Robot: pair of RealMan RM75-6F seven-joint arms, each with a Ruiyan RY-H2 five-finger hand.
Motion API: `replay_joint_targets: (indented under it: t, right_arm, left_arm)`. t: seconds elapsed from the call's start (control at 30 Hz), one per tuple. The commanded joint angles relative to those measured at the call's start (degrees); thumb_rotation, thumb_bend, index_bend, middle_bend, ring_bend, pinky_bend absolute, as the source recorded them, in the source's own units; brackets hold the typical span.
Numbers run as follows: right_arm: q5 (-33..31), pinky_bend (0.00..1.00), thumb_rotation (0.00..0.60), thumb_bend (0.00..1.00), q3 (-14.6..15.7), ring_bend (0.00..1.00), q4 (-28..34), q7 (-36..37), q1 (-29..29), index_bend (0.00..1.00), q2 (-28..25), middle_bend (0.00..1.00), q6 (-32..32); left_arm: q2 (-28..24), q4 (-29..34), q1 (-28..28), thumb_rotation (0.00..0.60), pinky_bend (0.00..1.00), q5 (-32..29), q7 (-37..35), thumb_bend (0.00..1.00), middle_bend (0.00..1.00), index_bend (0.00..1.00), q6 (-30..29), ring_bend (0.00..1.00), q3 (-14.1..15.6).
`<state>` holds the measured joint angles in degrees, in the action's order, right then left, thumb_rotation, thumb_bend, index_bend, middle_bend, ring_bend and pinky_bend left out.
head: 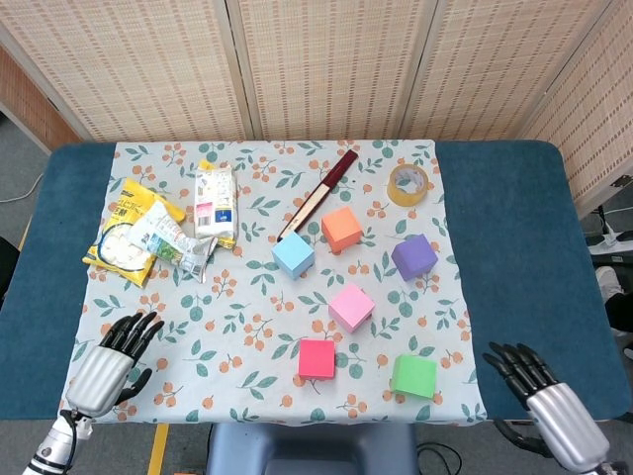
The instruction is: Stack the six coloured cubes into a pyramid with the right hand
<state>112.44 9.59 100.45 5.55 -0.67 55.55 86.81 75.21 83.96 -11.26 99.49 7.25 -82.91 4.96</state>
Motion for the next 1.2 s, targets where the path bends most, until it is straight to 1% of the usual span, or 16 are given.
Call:
replay_joint_targets:
  t: [0.03, 0.07, 0.17, 0.2, 0.3, 0.4, 0.6, 0.77, 0.97, 1.03, 1.1, 1.2]
  right_arm:
    - [-4.95, 0.03, 0.600, 0.19, -0.83, 0.00, 10.99, -12.50, 5.40, 0.00, 0.74, 0.00, -14.82]
    - [-7.49, 0.03, 0.600, 0.18, -1.46, 0.00, 13.17, -16.11, 6.35, 0.00, 1.46, 0.00, -18.24]
    - [-13.92, 0.03, 0.600, 0.18, -3.55, 0.00, 16.40, -24.52, 7.58, 0.00, 4.30, 0.00, -23.08]
    - [-17.14, 0.03, 0.600, 0.18, -4.37, 0.00, 17.38, -27.78, 7.99, 0.00, 5.73, 0.00, -24.67]
    - [-24.20, 0.03, 0.600, 0.18, -6.01, 0.00, 18.62, -34.97, 8.79, 0.00, 9.07, 0.00, -26.72]
    - [-29.03, 0.03, 0.600, 0.18, -6.77, 0.00, 19.03, -40.29, 9.17, 0.00, 11.80, 0.00, -26.65]
    - [-38.03, 0.03, 0.600, 0.18, -7.47, 0.00, 18.89, -48.36, 10.62, 0.00, 14.78, 0.00, -26.06]
    - [-42.47, 0.03, 0.600, 0.18, -8.06, 0.00, 18.36, -50.72, 11.91, 0.00, 16.88, 0.00, -24.71]
    - [-46.70, 0.07, 0.600, 0.18, -8.50, 0.00, 18.00, -52.84, 13.38, 0.00, 19.04, 0.00, -22.96]
    - [-47.39, 0.08, 0.600, 0.17, -8.44, 0.00, 18.10, -53.31, 13.79, 0.06, 19.53, 0.00, -22.45]
    - [-47.90, 0.10, 0.600, 0.17, -8.25, 0.00, 18.19, -53.91, 14.02, 0.19, 20.05, 0.01, -21.46]
    - [-48.97, 0.14, 0.600, 0.18, -8.03, 0.01, 18.49, -54.72, 14.43, 0.32, 20.25, 0.07, -20.33]
  left_arm:
    - [-0.25, -0.03, -0.30, 0.600, 0.12, -0.12, -1.09, 0.41, 0.00, 0.00, 0.08, 0.00, -0.22]
    - [-0.46, -0.04, -0.33, 0.600, 0.12, -0.20, -1.62, 0.41, 0.00, 0.00, -0.04, 0.00, -0.33]
    - [-1.12, 0.02, -0.21, 0.600, 0.12, -0.40, -2.85, 0.41, 0.00, 0.00, -0.59, 0.00, -0.49]
    - [-1.49, 0.10, -0.14, 0.600, 0.12, -0.37, -3.58, 0.41, 0.00, 0.00, -0.96, 0.00, -0.53]
    - [-2.52, 0.22, 0.06, 0.600, 0.12, -0.30, -5.65, 0.41, 0.00, 0.00, -1.98, 0.00, -0.63]
    - [-3.23, 0.20, 0.13, 0.600, 0.12, -0.35, -7.19, 0.41, 0.00, 0.00, -2.57, 0.00, -0.79]
    - [-3.78, 0.06, -0.09, 0.600, 0.12, -0.08, -8.90, 0.41, 0.00, 0.00, -2.52, 0.00, -0.71]
    - [-3.72, -0.01, -0.38, 0.600, 0.12, -0.54, -9.08, 0.41, 0.00, 0.00, -1.80, 0.00, -0.91]
    - [-3.83, 0.12, -0.32, 0.600, 0.12, -0.66, -9.07, 0.41, 0.00, 0.00, -1.82, 0.00, -0.94]
    - [-3.89, 0.12, -0.28, 0.600, 0.12, -0.69, -9.19, 0.41, 0.00, 0.00, -1.88, 0.00, -0.94]
    - [-3.98, 0.12, -0.28, 0.600, 0.12, -0.79, -9.31, 0.41, 0.00, 0.00, -1.82, 0.00, -0.96]
    - [-4.15, 0.17, -0.25, 0.600, 0.12, -0.88, -9.56, 0.41, 0.00, 0.00, -1.85, 0.00, -0.99]
